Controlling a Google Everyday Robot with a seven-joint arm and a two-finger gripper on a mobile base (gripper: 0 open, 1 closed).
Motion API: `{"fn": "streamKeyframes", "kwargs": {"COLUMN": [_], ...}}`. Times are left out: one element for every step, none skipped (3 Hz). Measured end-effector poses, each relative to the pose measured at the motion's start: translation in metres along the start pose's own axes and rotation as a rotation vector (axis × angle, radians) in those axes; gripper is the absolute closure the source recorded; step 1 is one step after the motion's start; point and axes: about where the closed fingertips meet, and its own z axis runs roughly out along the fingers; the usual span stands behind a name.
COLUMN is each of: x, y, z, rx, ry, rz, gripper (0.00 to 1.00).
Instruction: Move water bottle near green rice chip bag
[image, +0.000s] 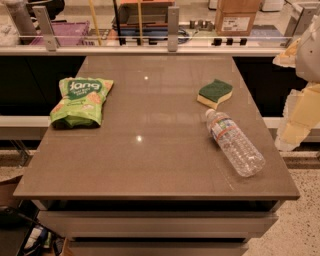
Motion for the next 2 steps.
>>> {"fn": "streamKeyframes", "kwargs": {"x": [-0.0009,-0.0015], "y": [-0.0007,-0.0028], "z": [-0.0018,-0.0019], "rx": [0.006,0.007], "ry": [-0.008,-0.046], "rz": [0.010,0.080], "gripper": [0.00,0.00]}}
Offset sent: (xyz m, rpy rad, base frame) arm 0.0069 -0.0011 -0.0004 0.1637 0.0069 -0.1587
